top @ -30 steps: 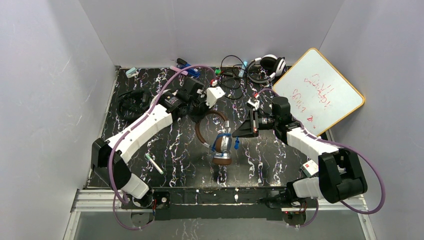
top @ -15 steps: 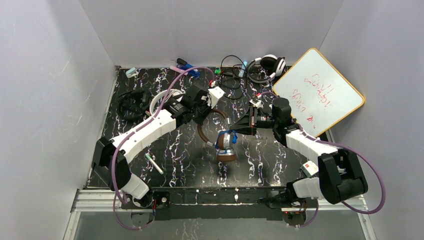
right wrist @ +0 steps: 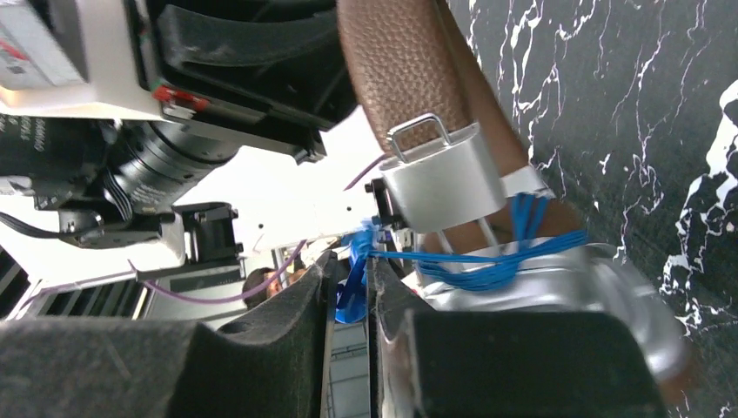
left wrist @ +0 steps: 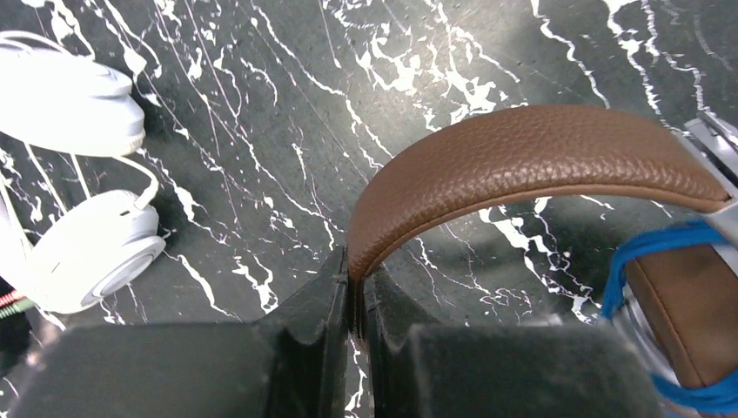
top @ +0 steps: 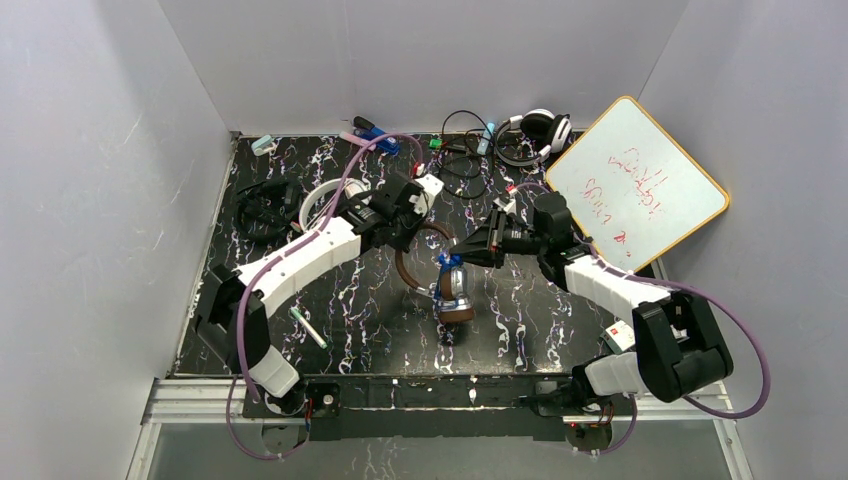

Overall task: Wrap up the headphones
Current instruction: Wrap the headphones cable around the headphones, then place the headphones at the center of the board.

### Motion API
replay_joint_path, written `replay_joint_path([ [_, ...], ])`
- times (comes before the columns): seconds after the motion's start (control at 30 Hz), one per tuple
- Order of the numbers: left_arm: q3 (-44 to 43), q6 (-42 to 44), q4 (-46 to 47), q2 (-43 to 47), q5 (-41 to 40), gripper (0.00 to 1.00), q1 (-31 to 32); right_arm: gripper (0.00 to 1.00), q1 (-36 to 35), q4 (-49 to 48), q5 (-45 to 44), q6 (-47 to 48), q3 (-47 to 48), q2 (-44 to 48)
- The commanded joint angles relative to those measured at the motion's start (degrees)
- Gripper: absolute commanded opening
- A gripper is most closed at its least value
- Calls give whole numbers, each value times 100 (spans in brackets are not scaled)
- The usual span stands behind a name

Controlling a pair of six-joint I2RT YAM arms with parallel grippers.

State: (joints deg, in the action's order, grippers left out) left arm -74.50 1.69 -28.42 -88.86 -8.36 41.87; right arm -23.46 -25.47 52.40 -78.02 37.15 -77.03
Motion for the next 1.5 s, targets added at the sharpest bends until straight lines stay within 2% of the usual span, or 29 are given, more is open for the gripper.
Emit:
replay_joint_path([
  [0.0, -18, -699, -233, -148, -279, 0, 46, 26, -178, 55, -491, -151, 537, -69],
  [0.17, -28, -1193, -216, -220, -336, 0, 49, 24, -287, 624, -1131, -127, 799, -201],
  [0.4, -72, -1729, -171, -355, -263, 0, 45, 25, -504, 1508, -1414, 356, 1192, -617],
  [0.57, 10, -1941, 26, -319, -210, 0, 46, 43, -618, 2086, -1593, 698, 1447, -761],
  [0.67, 133, -1954, 136, -257, -263, 0, 46, 59, -650, 2328, -1842, 783, 1541, -642],
  [0.73, 153, -1954, 157, -222, -288, 0, 41, 63, -651, 2358, -1898, 819, 1579, -575],
  [1.07, 205, -2077, 164, -305, 105, 0, -69, 63, -651, 2388, -1468, 1113, 1959, -450],
  [1.23, 209, -2226, 132, -343, 408, 0, -270, 63, -639, 2402, -1570, 1271, 2043, -164],
  [1.47, -123, -2534, -843, -432, 406, 0, -509, 63, -457, 2894, -1914, 1850, 2155, 200],
])
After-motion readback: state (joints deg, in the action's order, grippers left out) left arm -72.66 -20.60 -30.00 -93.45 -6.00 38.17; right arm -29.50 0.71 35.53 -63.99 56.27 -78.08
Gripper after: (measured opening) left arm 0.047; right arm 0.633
